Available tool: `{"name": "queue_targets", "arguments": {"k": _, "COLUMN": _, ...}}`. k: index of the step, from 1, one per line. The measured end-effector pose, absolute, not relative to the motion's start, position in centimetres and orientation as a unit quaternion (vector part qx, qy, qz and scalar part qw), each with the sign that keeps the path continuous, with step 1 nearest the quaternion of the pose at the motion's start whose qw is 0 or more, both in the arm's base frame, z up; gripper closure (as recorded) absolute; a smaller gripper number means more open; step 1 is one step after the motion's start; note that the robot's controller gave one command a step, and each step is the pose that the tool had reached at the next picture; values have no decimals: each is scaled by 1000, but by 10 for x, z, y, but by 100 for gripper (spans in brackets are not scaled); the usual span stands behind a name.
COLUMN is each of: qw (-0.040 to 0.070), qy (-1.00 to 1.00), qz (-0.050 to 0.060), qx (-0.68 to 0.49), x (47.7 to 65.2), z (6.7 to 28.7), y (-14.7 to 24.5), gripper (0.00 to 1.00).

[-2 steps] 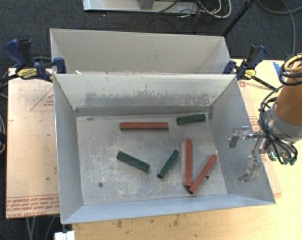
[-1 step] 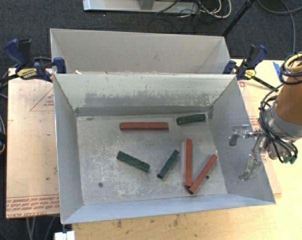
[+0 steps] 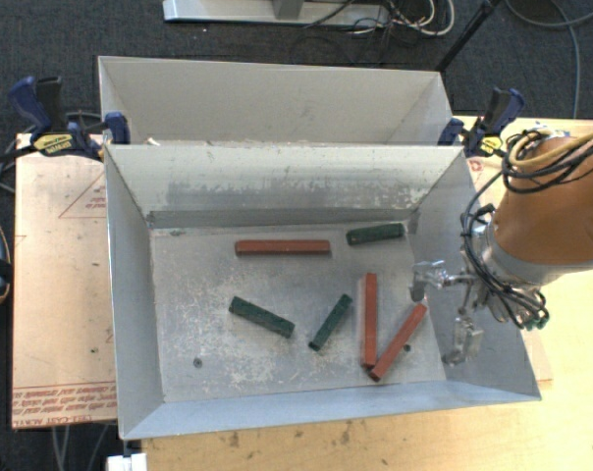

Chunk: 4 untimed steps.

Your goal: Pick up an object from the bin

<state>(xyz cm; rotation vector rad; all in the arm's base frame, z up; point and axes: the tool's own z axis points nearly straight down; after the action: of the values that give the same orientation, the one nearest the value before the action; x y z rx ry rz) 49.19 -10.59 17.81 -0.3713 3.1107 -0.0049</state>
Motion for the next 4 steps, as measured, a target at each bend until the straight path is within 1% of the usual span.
{"name": "queue_targets", "arguments": {"k": 1, "qw": 0, "qy": 948, "qz": 1, "qx": -319, "x": 495, "z": 147, "y": -84, "gripper": 0}}
{"name": "queue_targets", "arguments": {"k": 2, "qw": 0, "qy": 954, "qz": 1, "qx": -299, "x": 495, "z": 135, "y": -74, "gripper": 0}}
{"name": "queue_targets", "arguments": {"k": 3, "qw": 1, "qy": 902, "qz": 0, "qx": -431, "x": 500, "z": 88, "y": -62, "gripper": 0}}
{"name": "queue_targets", "arguments": {"k": 4, "qw": 2, "qy": 904, "qz": 0, "qx": -428, "x": 500, "z": 72, "y": -58, "gripper": 100}}
